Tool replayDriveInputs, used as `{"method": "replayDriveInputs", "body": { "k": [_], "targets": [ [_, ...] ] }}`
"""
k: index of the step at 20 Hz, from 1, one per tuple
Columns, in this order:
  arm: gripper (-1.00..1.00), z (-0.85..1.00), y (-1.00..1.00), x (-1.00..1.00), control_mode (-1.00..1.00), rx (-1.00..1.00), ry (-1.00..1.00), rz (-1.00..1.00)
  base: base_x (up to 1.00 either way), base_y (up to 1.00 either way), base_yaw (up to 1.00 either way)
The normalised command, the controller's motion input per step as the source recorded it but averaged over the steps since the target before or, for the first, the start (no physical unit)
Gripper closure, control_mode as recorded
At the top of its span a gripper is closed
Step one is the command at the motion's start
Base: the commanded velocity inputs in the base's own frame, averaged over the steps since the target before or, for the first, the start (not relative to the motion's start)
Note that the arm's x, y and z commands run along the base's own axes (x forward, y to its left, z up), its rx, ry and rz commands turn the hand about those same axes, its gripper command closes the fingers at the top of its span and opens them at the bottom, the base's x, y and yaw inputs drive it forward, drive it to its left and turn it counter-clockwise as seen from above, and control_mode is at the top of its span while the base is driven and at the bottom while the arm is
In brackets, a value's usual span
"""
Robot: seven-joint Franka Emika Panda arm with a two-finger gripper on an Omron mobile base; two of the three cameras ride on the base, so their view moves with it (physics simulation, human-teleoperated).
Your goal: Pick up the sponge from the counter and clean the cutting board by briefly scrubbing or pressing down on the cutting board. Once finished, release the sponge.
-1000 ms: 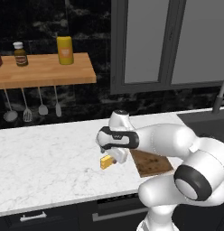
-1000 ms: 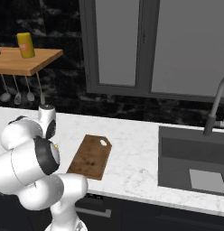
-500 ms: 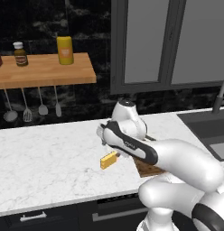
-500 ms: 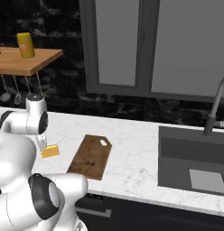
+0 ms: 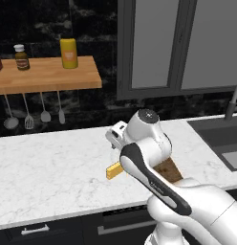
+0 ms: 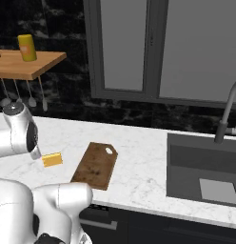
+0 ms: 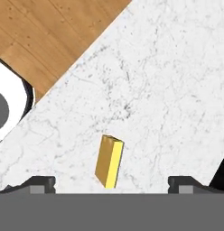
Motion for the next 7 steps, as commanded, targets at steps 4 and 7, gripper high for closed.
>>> {"method": "replayDriveInputs", "body": {
  "k": [4,7],
  "targets": [
    [-1.0,0.65,0.0,-0.27,-1.0,0.0,-0.15,0.0,0.0,0.0,0.0],
    [-1.0,0.61,0.0,-0.15,-1.0,0.0,-0.09,0.0,0.0,0.0,0.0]
  ]
}}
